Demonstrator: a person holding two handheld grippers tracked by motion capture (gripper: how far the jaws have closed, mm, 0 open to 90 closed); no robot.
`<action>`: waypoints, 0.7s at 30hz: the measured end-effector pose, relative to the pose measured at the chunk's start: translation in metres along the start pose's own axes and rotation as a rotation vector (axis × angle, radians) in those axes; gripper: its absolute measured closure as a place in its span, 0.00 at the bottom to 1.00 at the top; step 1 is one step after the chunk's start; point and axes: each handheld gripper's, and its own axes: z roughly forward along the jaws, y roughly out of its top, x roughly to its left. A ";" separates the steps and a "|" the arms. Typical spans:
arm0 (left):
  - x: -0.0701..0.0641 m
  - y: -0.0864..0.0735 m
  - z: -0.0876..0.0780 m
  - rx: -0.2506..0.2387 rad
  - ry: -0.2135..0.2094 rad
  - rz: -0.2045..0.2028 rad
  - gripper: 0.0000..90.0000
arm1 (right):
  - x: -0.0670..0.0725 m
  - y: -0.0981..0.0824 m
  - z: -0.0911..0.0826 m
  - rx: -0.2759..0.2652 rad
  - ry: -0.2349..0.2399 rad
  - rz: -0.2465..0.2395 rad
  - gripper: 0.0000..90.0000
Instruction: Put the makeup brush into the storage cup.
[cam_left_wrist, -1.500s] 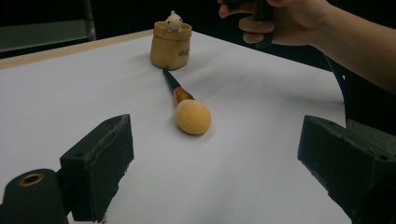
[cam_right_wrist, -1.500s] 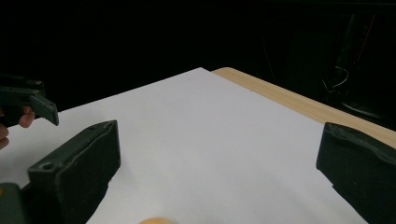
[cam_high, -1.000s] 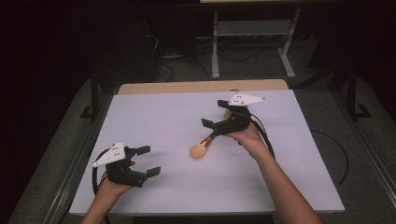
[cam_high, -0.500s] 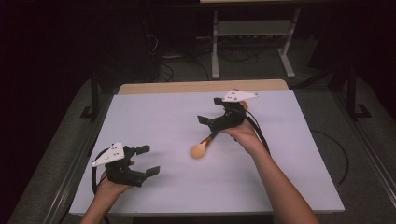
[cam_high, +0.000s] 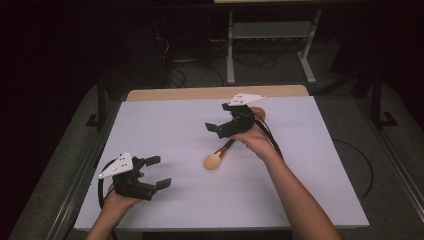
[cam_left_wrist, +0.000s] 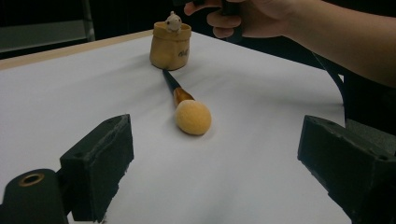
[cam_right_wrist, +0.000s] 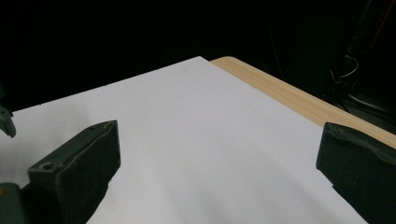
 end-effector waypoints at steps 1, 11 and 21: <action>0.000 0.000 0.000 0.000 0.000 0.000 0.11 | 0.000 0.000 0.001 0.003 -0.001 -0.001 0.00; -0.001 0.000 0.001 -0.002 -0.003 0.001 0.11 | -0.002 0.008 0.004 0.090 0.001 -0.040 0.04; -0.001 0.000 0.001 -0.003 -0.004 0.005 0.11 | -0.004 0.013 0.005 0.197 0.030 -0.071 0.08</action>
